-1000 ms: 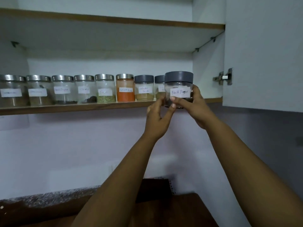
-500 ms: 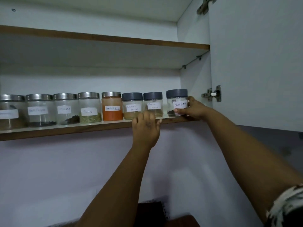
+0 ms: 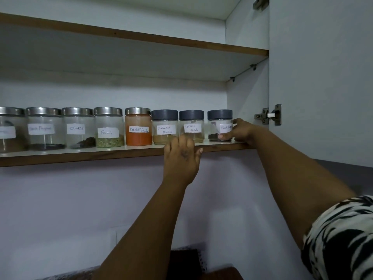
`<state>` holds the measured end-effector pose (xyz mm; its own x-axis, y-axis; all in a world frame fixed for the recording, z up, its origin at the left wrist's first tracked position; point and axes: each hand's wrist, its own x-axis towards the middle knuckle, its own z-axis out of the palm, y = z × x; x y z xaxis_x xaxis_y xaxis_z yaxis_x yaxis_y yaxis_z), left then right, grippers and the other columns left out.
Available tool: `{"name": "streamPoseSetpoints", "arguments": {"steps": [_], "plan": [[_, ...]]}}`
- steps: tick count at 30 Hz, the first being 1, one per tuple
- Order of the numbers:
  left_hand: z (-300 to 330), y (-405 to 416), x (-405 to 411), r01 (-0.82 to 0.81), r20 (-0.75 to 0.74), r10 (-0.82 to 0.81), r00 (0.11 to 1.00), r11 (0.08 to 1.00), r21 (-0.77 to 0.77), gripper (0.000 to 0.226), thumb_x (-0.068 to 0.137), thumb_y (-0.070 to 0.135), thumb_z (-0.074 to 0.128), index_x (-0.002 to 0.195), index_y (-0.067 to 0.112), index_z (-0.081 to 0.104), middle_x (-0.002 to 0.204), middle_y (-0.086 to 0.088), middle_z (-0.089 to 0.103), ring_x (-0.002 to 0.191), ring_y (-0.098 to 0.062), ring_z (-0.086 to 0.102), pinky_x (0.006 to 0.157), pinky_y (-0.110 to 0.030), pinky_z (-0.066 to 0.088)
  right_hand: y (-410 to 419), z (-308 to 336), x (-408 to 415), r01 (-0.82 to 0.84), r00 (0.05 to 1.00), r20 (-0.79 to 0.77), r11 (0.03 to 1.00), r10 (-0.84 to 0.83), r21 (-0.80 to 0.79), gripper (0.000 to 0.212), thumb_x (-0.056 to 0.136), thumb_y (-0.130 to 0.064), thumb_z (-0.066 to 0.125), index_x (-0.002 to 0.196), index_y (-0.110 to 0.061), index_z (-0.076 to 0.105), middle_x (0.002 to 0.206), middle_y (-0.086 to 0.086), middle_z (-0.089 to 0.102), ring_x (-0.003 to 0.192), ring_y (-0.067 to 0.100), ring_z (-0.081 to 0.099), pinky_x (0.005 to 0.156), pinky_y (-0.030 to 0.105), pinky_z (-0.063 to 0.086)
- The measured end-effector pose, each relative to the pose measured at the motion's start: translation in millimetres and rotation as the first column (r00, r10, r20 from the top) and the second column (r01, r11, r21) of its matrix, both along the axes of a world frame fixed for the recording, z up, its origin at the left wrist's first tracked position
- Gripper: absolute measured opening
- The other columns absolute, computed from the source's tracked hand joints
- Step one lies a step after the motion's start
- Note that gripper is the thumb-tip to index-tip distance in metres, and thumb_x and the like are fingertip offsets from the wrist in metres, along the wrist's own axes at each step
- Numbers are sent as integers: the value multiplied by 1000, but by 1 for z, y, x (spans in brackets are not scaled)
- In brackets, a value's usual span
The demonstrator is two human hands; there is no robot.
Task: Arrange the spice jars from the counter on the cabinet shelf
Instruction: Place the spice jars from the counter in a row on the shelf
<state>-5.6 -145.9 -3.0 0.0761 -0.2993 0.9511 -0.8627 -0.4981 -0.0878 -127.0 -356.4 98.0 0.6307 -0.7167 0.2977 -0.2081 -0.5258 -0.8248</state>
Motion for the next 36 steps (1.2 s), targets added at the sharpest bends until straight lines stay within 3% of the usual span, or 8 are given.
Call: {"name": "streamPoseSetpoints", "arguments": {"steps": [5, 9, 14, 16, 21, 24, 30, 36], "plan": [[-1, -1, 1, -10, 10, 10, 1000, 1000, -10, 34, 98, 44, 42, 99, 13, 56, 100, -5, 56, 88, -22, 50, 79, -34, 37, -5, -3, 3, 48, 999, -15, 996, -49, -80, 98, 59, -34, 92, 140, -9, 43, 136, 9, 55, 120, 24, 53, 96, 32, 41], [-1, -1, 2, -8, 15, 9, 1000, 1000, -11, 34, 97, 44, 43, 100, 13, 57, 102, -6, 57, 88, -22, 51, 78, -35, 37, -2, -7, 7, 74, 997, 2, 989, -75, -126, 106, 58, -40, 92, 143, -11, 36, 140, 9, 51, 127, 26, 50, 108, 43, 41], [0, 0, 0, -14, 8, 15, 1000, 1000, -8, 34, 97, 44, 43, 99, 13, 57, 102, -6, 58, 87, -22, 51, 78, -34, 37, 3, -11, 7, 108, 994, 24, 972, -105, -210, 98, 58, -47, 90, 137, -16, 40, 131, 5, 57, 108, 19, 53, 89, 31, 44], [0, 0, 0, -21, 4, 21, 1000, 1000, 0, 34, 98, 44, 42, 99, 13, 57, 103, -6, 57, 88, -22, 51, 78, -34, 37, 5, -12, 6, 120, 993, 22, 964, -118, -237, 100, 58, -50, 89, 138, -16, 40, 132, 5, 57, 111, 19, 55, 90, 31, 44], [1, 1, 0, -37, 1, 37, 999, 999, 23, 35, 98, 45, 39, 98, 13, 56, 100, -5, 55, 88, -22, 49, 78, -33, 35, 14, -15, 2, 168, 982, -32, 941, -185, -294, 128, 56, -63, 84, 153, -13, 15, 147, 11, 46, 133, 29, 47, 105, 38, 39], [1, 2, -1, -40, 1, 40, 999, 999, 30, 36, 98, 45, 40, 99, 13, 56, 101, -5, 55, 88, -22, 50, 79, -34, 36, 22, -20, 1, 222, 971, -11, 910, -241, -351, 131, 58, -73, 76, 154, -13, 9, 149, 14, 44, 134, 31, 45, 105, 40, 40], [5, 5, -2, -70, -32, 75, 997, 990, 119, 39, 100, 47, 33, 107, 14, 53, 111, -4, 51, 97, -22, 47, 83, -33, 31, 43, -39, 6, 375, 923, 105, 804, -370, -462, 104, 83, -79, 39, 156, -12, 8, 156, 14, 31, 137, 33, 40, 104, 45, 38], [13, 21, -3, -6, -90, 36, 995, 951, 311, 46, 100, 45, 35, 131, 13, 44, 133, -5, 43, 122, -24, 38, 103, -35, 24, 88, -69, 16, 567, 814, 454, 665, -362, -486, 71, 94, -45, 51, 149, -7, 28, 140, 18, 40, 126, 34, 41, 102, 47, 37]]}}
